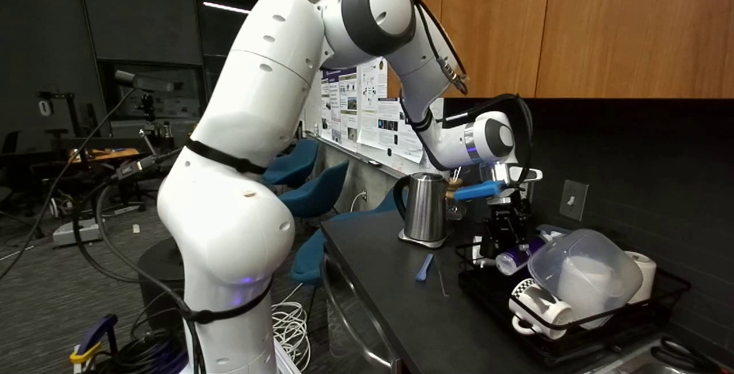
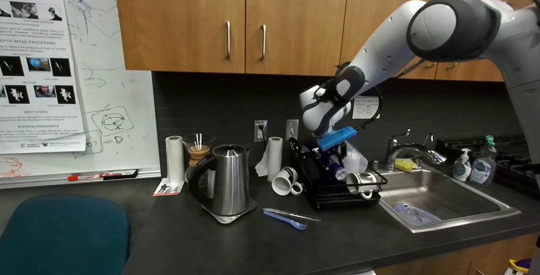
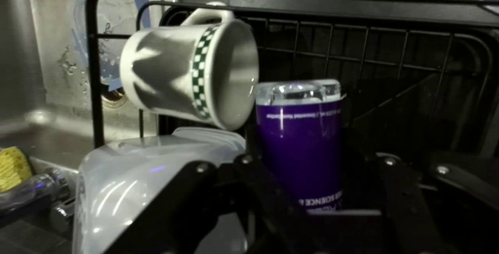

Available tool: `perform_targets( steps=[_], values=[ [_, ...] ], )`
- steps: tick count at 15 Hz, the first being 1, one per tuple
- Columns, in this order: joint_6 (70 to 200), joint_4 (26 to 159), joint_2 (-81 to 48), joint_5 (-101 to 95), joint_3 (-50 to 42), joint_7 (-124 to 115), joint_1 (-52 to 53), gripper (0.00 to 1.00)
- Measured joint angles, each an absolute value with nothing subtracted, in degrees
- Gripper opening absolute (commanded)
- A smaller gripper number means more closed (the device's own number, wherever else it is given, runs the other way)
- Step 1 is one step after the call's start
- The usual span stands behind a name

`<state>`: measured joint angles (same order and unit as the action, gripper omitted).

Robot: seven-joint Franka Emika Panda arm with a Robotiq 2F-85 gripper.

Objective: Remove the blue bottle from the drying rack and put it on the counter

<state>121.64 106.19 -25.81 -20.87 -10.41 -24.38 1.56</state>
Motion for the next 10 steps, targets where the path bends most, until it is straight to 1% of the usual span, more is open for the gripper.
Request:
perform_targets(
  steps=[10],
  values=[
    [121.7, 111.1, -21.5, -23.8, -10.4, -28.0, 3.3, 0.27]
  ],
)
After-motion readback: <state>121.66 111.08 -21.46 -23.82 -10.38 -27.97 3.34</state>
